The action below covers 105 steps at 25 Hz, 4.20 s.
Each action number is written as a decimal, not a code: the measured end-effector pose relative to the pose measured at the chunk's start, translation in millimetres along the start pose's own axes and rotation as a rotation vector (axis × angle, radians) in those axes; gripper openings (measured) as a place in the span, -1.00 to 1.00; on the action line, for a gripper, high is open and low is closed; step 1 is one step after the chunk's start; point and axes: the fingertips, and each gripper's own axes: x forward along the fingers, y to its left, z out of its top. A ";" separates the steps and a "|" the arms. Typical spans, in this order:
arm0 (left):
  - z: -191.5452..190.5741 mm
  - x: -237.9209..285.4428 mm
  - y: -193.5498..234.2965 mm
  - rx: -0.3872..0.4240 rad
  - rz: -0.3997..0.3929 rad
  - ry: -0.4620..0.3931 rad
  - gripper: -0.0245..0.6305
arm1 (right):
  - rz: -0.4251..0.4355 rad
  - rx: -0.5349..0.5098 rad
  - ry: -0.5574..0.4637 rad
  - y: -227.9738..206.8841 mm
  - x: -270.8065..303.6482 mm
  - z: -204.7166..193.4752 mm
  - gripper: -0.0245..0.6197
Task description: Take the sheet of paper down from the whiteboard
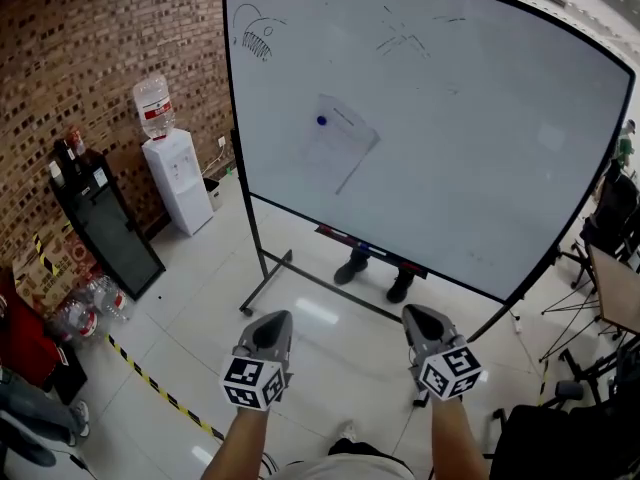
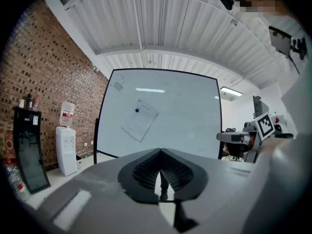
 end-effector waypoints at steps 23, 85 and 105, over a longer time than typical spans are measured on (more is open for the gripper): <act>42.0 108.7 55.2 0.052 0.157 -0.011 -0.92 | 0.137 0.082 -0.058 -103.6 128.3 20.0 -0.90; 228.6 461.4 177.3 0.538 -0.128 -0.182 -0.32 | -0.125 -0.093 -0.256 -197.5 324.7 171.7 -0.90; 229.1 464.0 178.6 0.419 -0.203 -0.214 -0.53 | -0.126 -0.141 -0.228 -193.0 344.1 164.6 -0.33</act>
